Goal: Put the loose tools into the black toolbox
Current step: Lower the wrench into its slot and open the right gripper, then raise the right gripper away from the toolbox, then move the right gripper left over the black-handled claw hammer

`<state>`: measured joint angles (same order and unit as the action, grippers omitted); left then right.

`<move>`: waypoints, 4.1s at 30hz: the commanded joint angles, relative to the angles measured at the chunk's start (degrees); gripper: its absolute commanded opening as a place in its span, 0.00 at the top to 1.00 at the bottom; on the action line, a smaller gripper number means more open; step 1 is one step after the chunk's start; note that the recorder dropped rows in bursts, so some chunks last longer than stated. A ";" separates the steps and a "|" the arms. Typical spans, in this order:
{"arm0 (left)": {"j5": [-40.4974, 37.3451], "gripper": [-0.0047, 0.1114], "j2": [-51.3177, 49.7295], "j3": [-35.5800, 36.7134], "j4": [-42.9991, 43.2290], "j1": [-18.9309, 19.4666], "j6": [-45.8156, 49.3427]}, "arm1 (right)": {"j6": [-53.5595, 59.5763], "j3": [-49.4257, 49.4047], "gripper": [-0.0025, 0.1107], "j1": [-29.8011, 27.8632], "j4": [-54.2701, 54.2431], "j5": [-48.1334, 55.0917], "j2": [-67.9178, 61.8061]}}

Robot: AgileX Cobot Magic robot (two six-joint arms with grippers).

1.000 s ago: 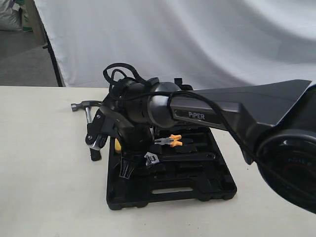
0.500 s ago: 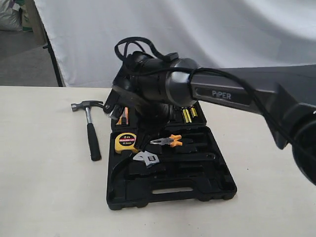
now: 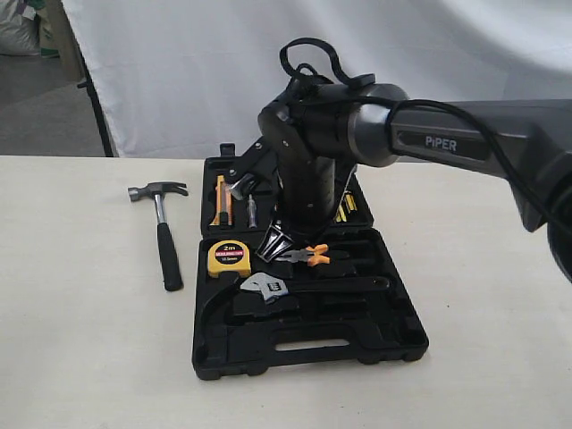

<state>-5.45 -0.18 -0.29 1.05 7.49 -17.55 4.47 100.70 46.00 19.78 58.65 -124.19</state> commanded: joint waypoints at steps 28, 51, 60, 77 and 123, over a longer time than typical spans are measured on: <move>0.41 0.95 0.18 -0.15 0.25 1.45 -0.27 | 4.13 -14.81 0.97 -4.42 -7.21 -17.76 1.88; 0.41 0.95 0.18 -0.15 0.25 1.45 -0.27 | 3.96 -14.81 0.97 -4.28 -12.25 -16.24 0.98; 0.41 0.95 0.18 -0.15 0.25 1.45 -0.27 | 3.72 -14.81 0.97 -4.28 -12.94 -18.10 10.74; 0.41 0.95 0.18 -0.15 0.25 1.45 -0.27 | 3.72 -14.81 0.97 -4.28 -17.11 -16.64 -0.44; 0.41 0.95 0.18 -0.15 0.25 1.45 -0.27 | 7.62 18.18 0.38 5.48 -31.01 -33.15 -21.19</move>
<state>-5.45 -0.18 -0.29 1.05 7.49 -17.55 11.54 115.74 51.70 -13.54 24.38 -142.70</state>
